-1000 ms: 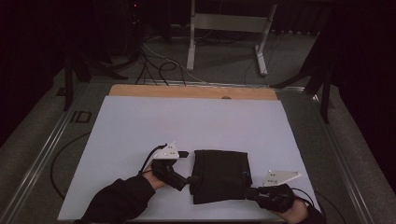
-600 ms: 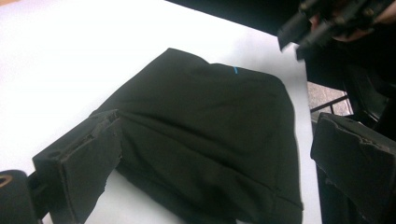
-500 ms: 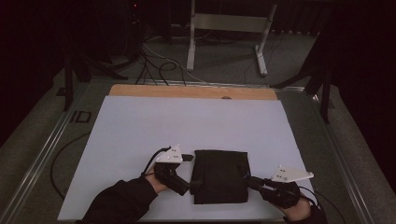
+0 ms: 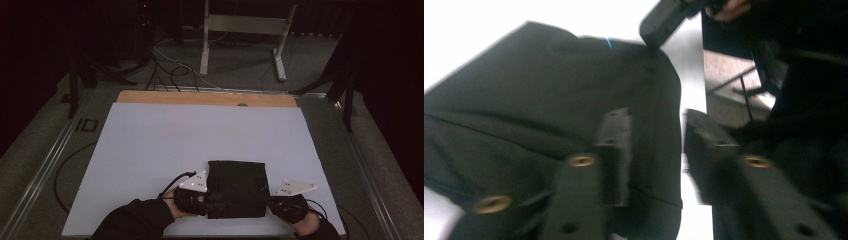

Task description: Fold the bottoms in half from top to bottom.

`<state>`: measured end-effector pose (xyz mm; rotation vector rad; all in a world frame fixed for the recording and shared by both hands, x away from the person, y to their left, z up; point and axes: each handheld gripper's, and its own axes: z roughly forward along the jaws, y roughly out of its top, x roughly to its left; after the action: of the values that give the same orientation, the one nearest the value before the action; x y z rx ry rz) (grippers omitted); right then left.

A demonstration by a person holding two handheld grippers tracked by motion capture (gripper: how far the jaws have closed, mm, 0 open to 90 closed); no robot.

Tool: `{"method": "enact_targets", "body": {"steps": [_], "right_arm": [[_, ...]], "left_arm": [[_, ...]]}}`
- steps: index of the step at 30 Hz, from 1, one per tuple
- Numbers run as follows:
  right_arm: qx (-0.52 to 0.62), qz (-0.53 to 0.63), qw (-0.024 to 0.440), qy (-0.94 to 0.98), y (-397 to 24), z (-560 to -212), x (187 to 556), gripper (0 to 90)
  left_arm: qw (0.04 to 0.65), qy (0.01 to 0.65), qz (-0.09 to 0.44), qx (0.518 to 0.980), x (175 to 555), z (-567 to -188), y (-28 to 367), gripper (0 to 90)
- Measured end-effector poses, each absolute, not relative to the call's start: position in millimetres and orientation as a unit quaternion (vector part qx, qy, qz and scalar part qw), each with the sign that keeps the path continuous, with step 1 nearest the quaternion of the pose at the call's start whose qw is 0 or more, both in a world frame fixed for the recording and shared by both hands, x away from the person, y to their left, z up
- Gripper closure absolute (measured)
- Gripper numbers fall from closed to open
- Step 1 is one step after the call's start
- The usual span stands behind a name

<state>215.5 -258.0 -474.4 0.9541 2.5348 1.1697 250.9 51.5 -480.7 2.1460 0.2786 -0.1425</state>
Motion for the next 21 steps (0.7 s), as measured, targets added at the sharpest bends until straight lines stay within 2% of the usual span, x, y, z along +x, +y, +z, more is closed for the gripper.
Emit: {"method": "enact_targets", "body": {"steps": [4, 8, 12, 21], "right_arm": [[0.322, 0.376, 0.090, 0.864, -254, -483, 217, 89.9], [0.327, 0.354, 0.093, 0.871, -254, -488, 217, 89.9], [0.329, 0.348, 0.086, 0.873, -255, -490, 215, 90.0], [0.324, 0.331, 0.071, 0.884, -255, -494, 211, 90.0]], "left_arm": [[0.445, 0.115, -0.069, 0.886, 252, -492, 46, 79.9], [0.424, 0.119, -0.076, 0.895, 255, -502, 45, 86.1], [0.412, 0.118, -0.079, 0.900, 256, -506, 44, 89.0], [0.411, 0.122, -0.091, 0.899, 256, -512, 42, 88.7]]}}
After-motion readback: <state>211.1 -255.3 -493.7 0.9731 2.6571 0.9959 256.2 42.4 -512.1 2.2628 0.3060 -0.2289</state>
